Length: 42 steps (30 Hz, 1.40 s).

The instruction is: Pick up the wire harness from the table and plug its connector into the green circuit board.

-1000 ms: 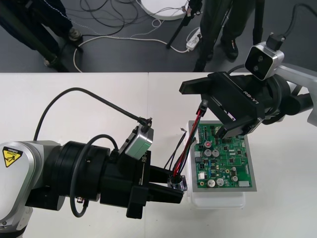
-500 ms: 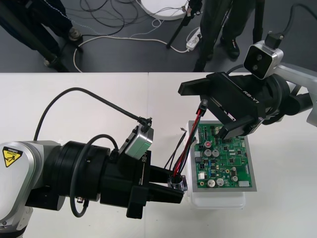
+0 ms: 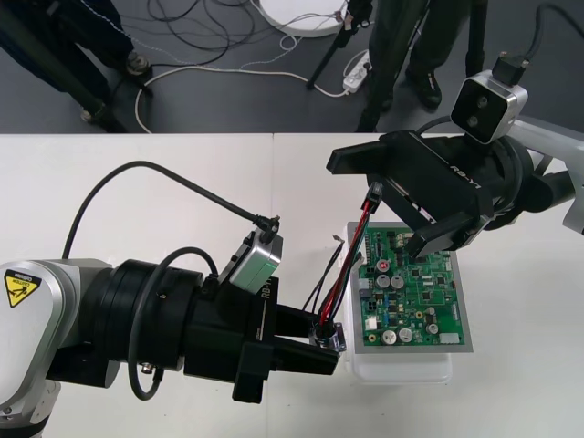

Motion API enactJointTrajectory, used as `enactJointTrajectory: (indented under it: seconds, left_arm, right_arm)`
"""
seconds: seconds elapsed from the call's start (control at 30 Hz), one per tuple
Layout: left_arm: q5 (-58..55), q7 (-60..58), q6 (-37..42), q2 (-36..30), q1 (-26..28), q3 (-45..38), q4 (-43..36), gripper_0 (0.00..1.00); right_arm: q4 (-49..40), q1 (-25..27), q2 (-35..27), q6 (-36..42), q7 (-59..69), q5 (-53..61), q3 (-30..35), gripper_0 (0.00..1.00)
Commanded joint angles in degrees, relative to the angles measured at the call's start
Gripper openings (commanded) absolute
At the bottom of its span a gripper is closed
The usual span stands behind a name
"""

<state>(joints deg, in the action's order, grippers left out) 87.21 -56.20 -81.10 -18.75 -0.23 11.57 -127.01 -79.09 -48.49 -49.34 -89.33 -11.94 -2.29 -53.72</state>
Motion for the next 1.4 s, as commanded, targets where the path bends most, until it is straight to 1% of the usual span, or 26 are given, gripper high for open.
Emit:
enactJointTrajectory:
  seconds: [0.03, 0.4, 0.43, 0.47, 0.53, 0.57, 0.6, 0.63, 1.3, 1.33, 1.37, 1.4]
  left_arm:
    - [-1.08, -3.65, 2.79, 1.7, 1.2, 0.3, -2.02, 0.01]
    - [-1.17, -3.48, 2.79, 1.7, 1.11, 0.47, -2.11, 0.01]
    - [-1.17, -3.48, 2.7, 1.7, 1.11, 0.56, -2.02, 0.01]
    - [-1.17, -3.48, 2.79, 1.7, 1.2, 0.56, -2.02, 0.01]
    - [-1.17, -3.48, 2.79, 1.7, 1.2, 0.56, -2.02, 0.01]
    - [-1.17, -3.48, 2.79, 1.7, 1.2, 0.56, -2.02, 0.01]
    - [-1.17, -3.48, 2.79, 1.7, 1.11, 0.56, -2.02, 0.01]
    - [-1.26, -3.39, 2.79, 1.7, 1.11, 0.56, -2.02, 0.01]
    - [-1.34, -3.3, 2.79, 1.7, 1.2, 0.74, -2.02, 0.01]
    - [-1.43, -3.22, 2.79, 1.7, 1.2, 0.82, -2.02, 0.61]
    - [-1.43, -3.22, 2.79, 1.7, 1.2, 0.82, -2.02, 0.82]
    - [-1.34, -2.95, 2.88, 1.7, 1.29, 0.74, -2.02, 1.0]
  right_arm:
    - [-1.77, -0.99, -0.85, -0.67, 2.09, 0.97, -0.15, 1.0]
    - [-1.77, -0.99, -1.46, -0.67, 2.09, 1.06, -0.15, 1.0]
    - [-1.77, -0.99, -1.46, -0.67, 2.18, 1.06, -0.15, 0.71]
    - [-1.77, -0.99, -1.46, -0.67, 2.18, 1.06, -0.15, 0.39]
    - [-1.77, -0.99, -1.46, -0.67, 2.18, 1.06, -0.15, 0.07]
    - [-1.77, -0.99, -1.46, -0.67, 2.18, 1.06, -0.15, 0.04]
    - [-1.77, -0.99, -1.46, -0.67, 2.09, 0.97, -0.15, 0.04]
    - [-1.77, -0.99, -1.46, -0.67, 2.09, 0.97, -0.15, 0.0]
    - [-2.29, 1.03, -4.45, -0.67, 1.74, 3.08, -0.07, 0.0]
    - [-2.82, 1.38, -5.07, -0.67, 1.74, 3.44, -0.15, 0.0]
    - [-3.0, 1.47, -5.24, -0.67, 1.65, 3.52, -0.15, 0.0]
    - [-3.35, 1.74, -5.59, -0.67, 1.65, 3.79, -0.07, 0.0]
